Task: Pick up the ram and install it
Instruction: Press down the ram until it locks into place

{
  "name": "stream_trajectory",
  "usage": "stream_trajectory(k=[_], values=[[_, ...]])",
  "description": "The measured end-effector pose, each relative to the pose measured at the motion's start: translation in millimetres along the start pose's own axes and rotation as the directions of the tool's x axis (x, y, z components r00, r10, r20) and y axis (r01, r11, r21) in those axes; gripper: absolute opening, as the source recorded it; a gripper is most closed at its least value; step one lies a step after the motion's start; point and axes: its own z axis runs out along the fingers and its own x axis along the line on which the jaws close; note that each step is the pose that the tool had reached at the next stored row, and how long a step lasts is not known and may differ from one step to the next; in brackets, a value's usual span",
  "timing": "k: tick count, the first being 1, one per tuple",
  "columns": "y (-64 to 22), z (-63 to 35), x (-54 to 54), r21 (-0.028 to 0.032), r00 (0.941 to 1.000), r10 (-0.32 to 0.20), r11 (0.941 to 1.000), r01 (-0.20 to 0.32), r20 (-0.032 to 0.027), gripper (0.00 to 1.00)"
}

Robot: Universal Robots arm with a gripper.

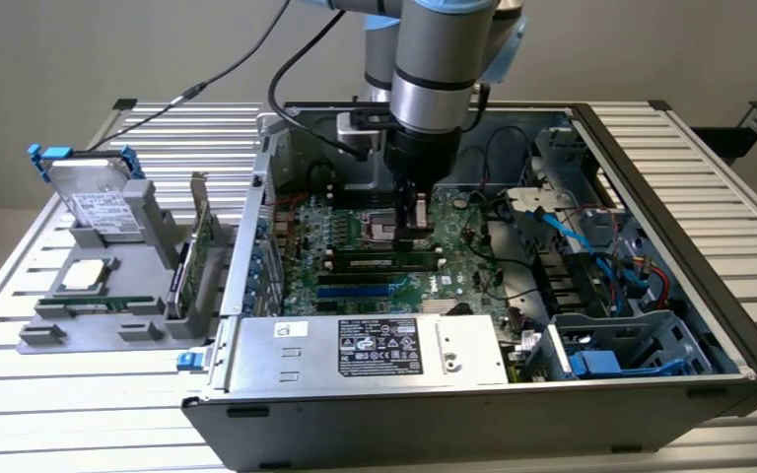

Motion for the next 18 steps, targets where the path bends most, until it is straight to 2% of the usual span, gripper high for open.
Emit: stream_trajectory(k=[11, 18], values=[[-7.0, 4.7, -0.7, -0.0001, 1.0, 0.0, 1.0, 0.0, 0.0002, 0.1], [-7.5, 7.3, -0.9, -0.0002, 1.0, 0.0, 1.0, 0.0, 0.0003, 0.1]])
